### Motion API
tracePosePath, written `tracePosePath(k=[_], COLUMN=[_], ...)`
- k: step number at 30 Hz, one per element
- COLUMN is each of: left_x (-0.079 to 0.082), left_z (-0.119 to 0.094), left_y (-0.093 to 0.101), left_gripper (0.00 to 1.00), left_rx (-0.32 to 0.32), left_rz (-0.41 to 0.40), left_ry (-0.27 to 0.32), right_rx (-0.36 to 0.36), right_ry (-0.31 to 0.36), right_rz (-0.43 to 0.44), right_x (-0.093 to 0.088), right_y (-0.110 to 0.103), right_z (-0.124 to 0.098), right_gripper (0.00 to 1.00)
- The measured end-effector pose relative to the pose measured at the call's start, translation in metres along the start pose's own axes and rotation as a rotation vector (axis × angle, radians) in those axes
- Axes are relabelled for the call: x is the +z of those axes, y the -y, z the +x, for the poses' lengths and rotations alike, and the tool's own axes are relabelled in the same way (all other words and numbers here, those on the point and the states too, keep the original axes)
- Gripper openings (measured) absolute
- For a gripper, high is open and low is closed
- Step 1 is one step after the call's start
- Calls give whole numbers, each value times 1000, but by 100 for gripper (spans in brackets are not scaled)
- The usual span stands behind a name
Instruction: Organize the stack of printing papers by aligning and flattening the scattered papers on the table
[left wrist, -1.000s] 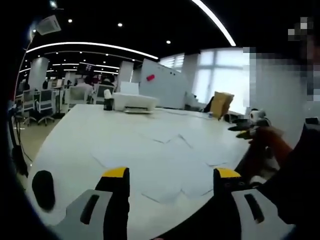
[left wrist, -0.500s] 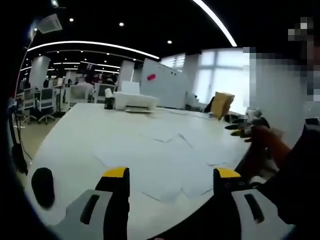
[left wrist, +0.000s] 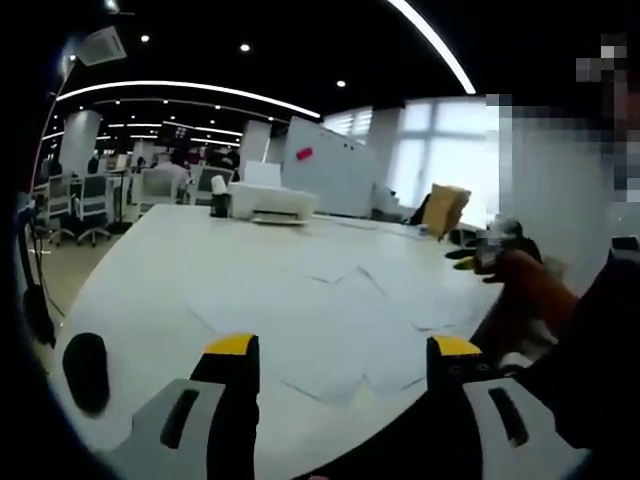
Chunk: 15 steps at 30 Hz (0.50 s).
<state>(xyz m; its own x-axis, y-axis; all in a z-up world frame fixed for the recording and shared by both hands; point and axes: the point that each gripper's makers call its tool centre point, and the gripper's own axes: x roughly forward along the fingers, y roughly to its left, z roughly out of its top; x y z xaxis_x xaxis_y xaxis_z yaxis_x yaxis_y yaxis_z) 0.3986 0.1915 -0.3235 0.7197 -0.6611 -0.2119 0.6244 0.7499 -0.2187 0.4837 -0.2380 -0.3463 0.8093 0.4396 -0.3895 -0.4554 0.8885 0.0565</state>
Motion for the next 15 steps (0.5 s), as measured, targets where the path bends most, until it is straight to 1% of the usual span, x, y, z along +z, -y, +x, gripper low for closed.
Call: tracePosePath(k=[15], left_x=[-1], left_z=[1], left_y=[0], left_gripper=[71], left_rx=[-1], left_rz=[0], left_ry=[-5], right_rx=[-21], right_ry=[-17], right_rz=[18], right_x=[-2], right_y=[17], right_z=[13], right_gripper=[83])
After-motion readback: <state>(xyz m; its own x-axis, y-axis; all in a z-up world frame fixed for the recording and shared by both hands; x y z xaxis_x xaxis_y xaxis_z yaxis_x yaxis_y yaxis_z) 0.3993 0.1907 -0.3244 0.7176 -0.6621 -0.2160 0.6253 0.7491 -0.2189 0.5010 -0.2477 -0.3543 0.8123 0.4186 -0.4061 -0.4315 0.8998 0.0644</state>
